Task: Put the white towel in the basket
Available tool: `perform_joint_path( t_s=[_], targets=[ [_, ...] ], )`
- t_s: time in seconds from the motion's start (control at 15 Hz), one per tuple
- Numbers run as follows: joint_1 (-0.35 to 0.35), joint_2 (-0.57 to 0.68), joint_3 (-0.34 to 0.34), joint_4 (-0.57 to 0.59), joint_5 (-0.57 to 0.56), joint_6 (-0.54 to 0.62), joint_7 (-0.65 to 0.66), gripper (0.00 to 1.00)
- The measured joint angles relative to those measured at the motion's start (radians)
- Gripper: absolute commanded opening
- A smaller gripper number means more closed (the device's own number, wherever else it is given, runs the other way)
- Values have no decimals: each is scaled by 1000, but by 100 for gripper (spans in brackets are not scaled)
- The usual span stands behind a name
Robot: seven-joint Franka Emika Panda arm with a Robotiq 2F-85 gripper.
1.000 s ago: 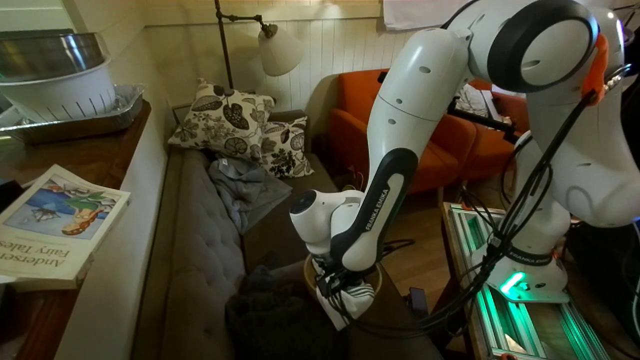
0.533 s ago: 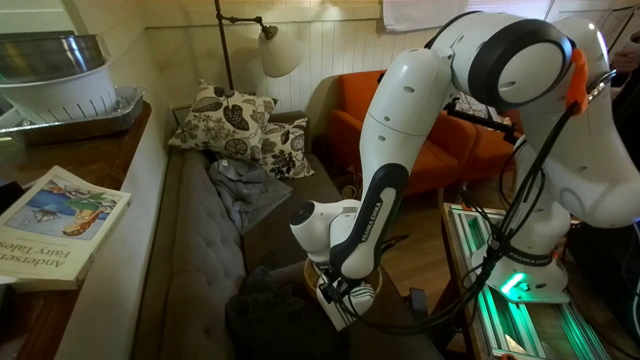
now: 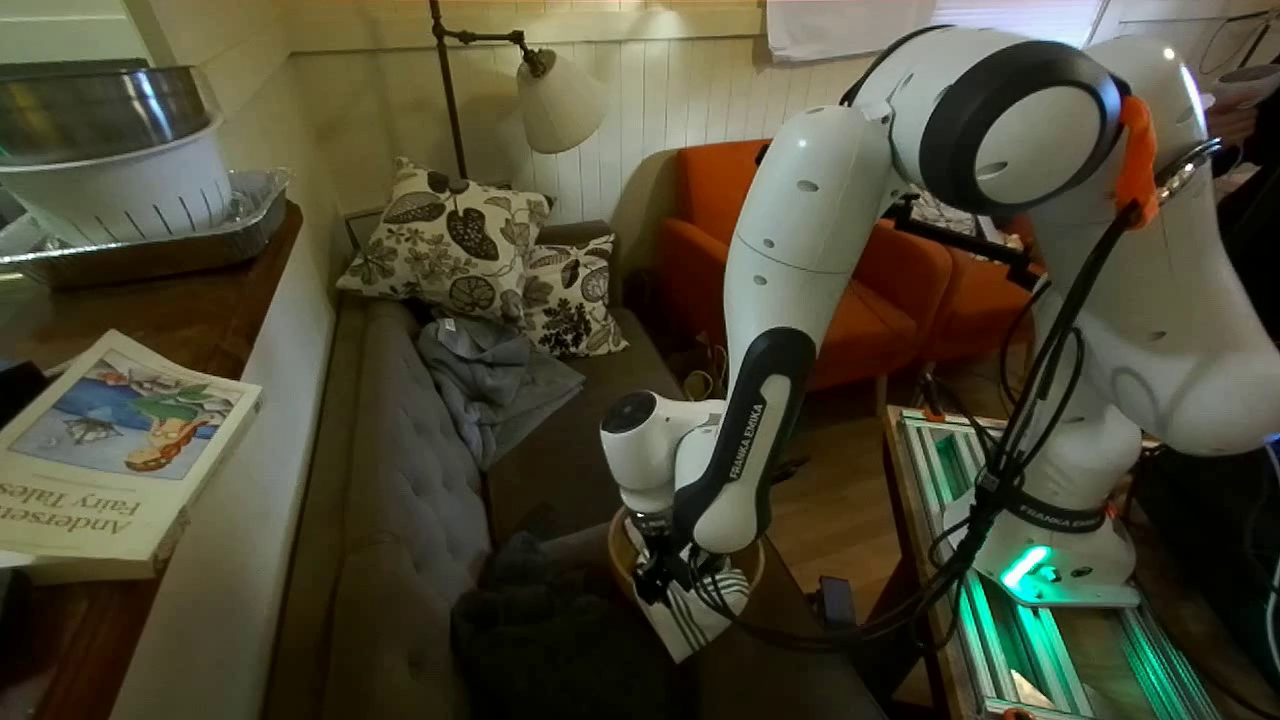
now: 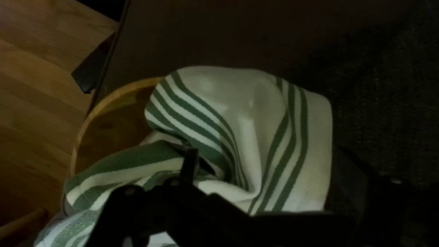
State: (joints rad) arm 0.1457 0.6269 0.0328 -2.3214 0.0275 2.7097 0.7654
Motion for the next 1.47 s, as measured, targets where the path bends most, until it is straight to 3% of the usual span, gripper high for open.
perform_joint_path(
  t_s=[0.13,0.27,0.33,0.47,0.6,0.73,0.87,1.33,1.47],
  targets=[
    [-51,1,30,-22,42,39,-127,100],
    [-93,5,54,-32,89,45,-239,92],
    [-106,9,61,-33,110,45,-285,98],
    [-117,23,64,-32,139,44,-350,89],
    [-116,41,64,-29,150,45,-383,90],
    [-114,66,64,-18,150,45,-391,65],
    [-105,92,63,-1,150,45,-391,57],
    [-78,130,49,49,150,44,-391,5],
    [-72,130,49,56,150,44,-391,0]
  ],
)
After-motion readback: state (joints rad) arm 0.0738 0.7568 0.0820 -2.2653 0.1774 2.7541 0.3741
